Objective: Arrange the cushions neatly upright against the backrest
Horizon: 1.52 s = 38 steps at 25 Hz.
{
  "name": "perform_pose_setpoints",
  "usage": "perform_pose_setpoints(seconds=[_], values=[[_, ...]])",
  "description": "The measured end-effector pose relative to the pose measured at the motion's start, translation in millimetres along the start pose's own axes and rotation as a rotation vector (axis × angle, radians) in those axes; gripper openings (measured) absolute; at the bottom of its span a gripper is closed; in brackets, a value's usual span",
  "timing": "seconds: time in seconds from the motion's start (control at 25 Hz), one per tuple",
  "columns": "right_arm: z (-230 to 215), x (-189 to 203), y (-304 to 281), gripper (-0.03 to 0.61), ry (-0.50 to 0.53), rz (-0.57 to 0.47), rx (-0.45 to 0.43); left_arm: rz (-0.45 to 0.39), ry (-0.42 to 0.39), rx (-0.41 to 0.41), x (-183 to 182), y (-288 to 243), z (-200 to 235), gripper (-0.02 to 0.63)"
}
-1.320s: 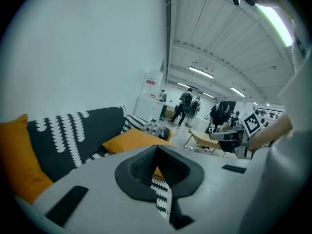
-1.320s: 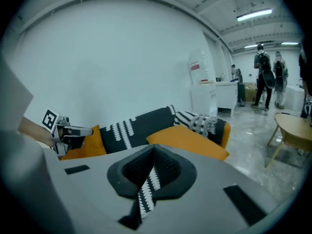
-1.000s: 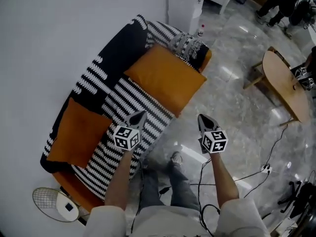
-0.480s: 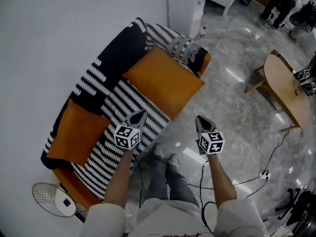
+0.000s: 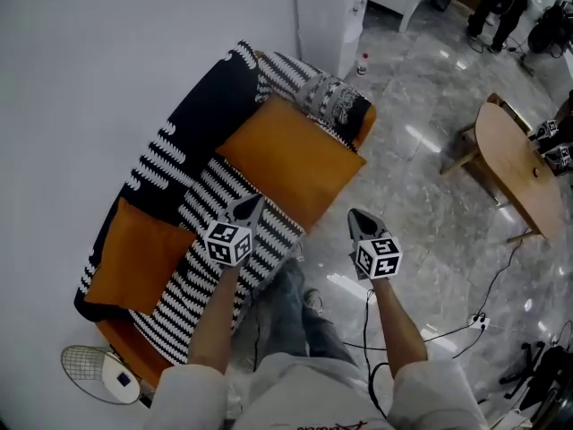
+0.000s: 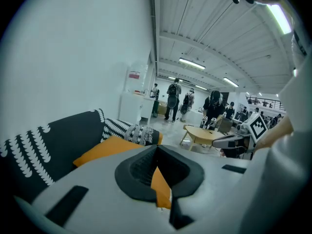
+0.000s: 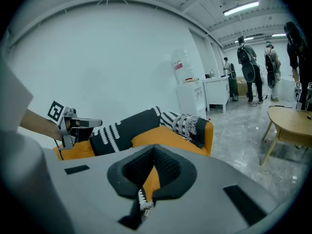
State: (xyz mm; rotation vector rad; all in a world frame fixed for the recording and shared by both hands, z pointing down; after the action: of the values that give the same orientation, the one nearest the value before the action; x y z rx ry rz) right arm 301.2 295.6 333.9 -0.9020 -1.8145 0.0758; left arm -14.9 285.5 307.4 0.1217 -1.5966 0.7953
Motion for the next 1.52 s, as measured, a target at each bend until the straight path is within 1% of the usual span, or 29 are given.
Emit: perform_pose_setpoints(seconds=[0.12, 0.24, 0.48, 0.68, 0.92, 1.04, 1.28, 1.4, 1.52], values=[[-7.3, -5.9, -18.1, 0.028, -0.007, 0.001, 0.012, -0.001, -0.007, 0.006, -2.7, -18.6, 16.2, 0.029], [-10.5, -10.5, -40.8, 0.028, -0.019, 0.008, 0.027, 0.014, 0.0, 0.011, 1.1, -36.9, 41.7, 0.029], [-25.9, -23.2, -91.6, 0.028, -0.067, 0.028, 0.065, 0.071, 0.02, 0.026, 8.5, -83.5, 94.6, 0.029], [-42.5, -38.3, -143.8, 0.028, -0.1, 0.042, 0.103, 0.102, 0.016, 0.052, 6.0, -129.2, 143.1, 0.029], [-58.0, -39.6, -181.3, 0.028, -0.162, 0.08, 0.151, 0.161, 0.027, 0.078, 12.3, -170.4, 187.5, 0.029], [-67.1, -32.7, -195.2, 0.028, -0.192, 0.1, 0.172, 0.191, 0.028, 0.095, 21.4, -190.3, 204.0, 0.029], [-84.6, -1.0, -224.6, 0.028, -0.261, 0.141, 0.226, 0.251, 0.029, 0.109, 57.3, -224.1, 235.1, 0.029], [-96.0, 15.2, -236.2, 0.028, -0.321, 0.134, 0.232, 0.274, 0.022, 0.115, 72.3, -245.3, 249.3, 0.031], [-108.2, 38.0, -242.8, 0.029, -0.395, 0.16, 0.264, 0.295, 0.034, 0.119, 88.2, -264.2, 259.5, 0.033]])
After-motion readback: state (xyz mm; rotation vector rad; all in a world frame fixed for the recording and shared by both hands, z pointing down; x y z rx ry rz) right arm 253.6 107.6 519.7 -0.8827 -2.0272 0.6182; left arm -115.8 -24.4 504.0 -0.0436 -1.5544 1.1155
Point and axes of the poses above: the fingertips, and each gripper's own axes: y backward along the fingers, z to its left, x out of its underside, the point moved 8 cm from there along y, backward along the fingers, and after that the axes turned 13 degrees about -y, right-handed, at the moved point
